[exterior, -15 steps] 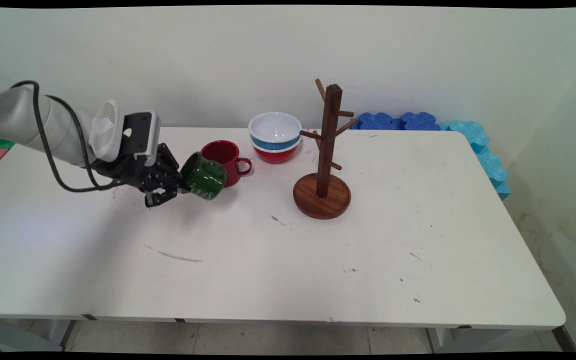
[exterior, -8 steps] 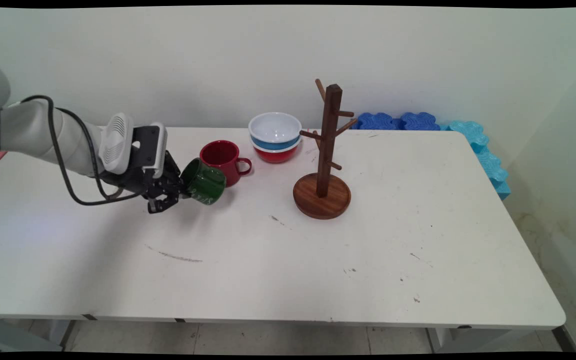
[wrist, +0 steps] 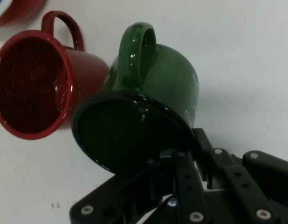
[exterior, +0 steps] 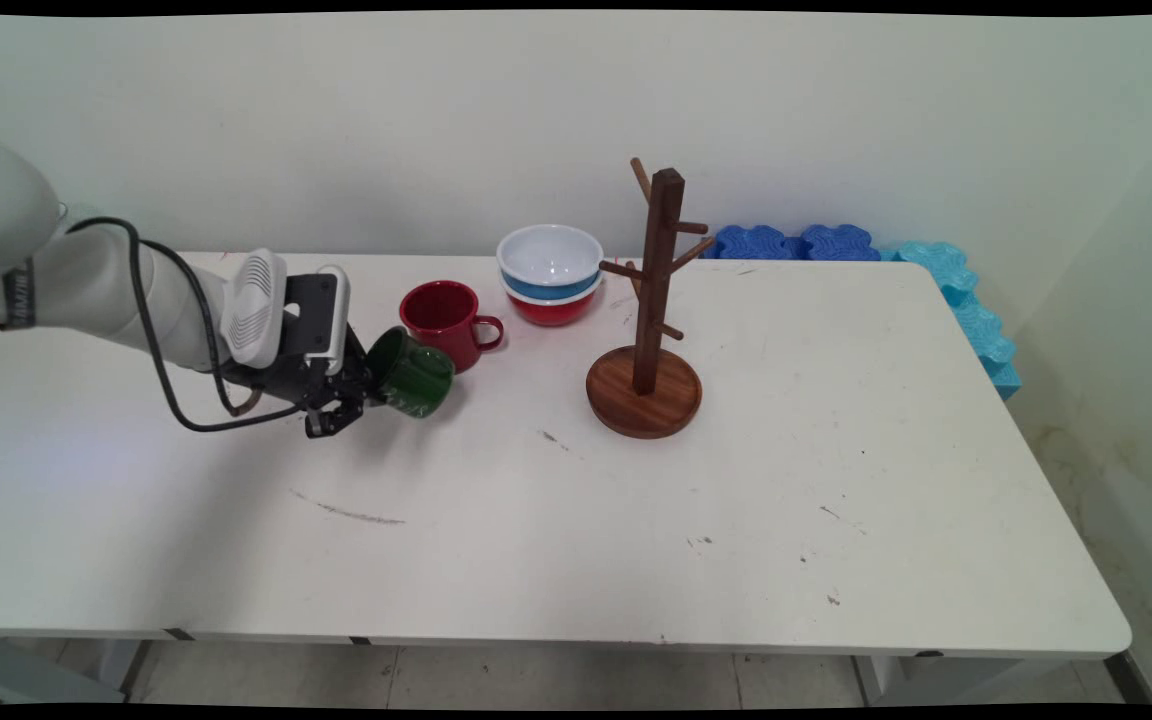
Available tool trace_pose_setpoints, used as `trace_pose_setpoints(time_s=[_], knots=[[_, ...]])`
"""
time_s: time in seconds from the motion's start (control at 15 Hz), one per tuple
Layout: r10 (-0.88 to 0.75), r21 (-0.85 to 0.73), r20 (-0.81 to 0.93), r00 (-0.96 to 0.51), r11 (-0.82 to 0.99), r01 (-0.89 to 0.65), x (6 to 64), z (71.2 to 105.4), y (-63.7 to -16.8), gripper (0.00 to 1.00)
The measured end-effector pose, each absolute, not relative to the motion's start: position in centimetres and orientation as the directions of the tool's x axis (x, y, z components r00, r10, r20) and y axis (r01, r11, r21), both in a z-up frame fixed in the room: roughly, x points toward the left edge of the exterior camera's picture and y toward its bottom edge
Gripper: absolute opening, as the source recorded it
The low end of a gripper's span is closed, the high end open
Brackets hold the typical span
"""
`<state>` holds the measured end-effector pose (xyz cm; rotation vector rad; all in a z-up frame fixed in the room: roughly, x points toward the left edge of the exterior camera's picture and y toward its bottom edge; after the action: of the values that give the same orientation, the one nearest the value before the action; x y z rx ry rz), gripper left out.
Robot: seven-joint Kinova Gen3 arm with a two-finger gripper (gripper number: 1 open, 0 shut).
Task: Place the picked object on the table
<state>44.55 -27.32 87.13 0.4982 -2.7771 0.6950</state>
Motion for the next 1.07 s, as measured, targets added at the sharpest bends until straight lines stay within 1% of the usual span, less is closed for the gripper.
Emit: trace_pose_setpoints(time_s=[1.07], knots=[[-0.278, -0.423, 0.274, -0.921, 0.825, -0.375, 43.5, 84.9, -27.4, 0.0]])
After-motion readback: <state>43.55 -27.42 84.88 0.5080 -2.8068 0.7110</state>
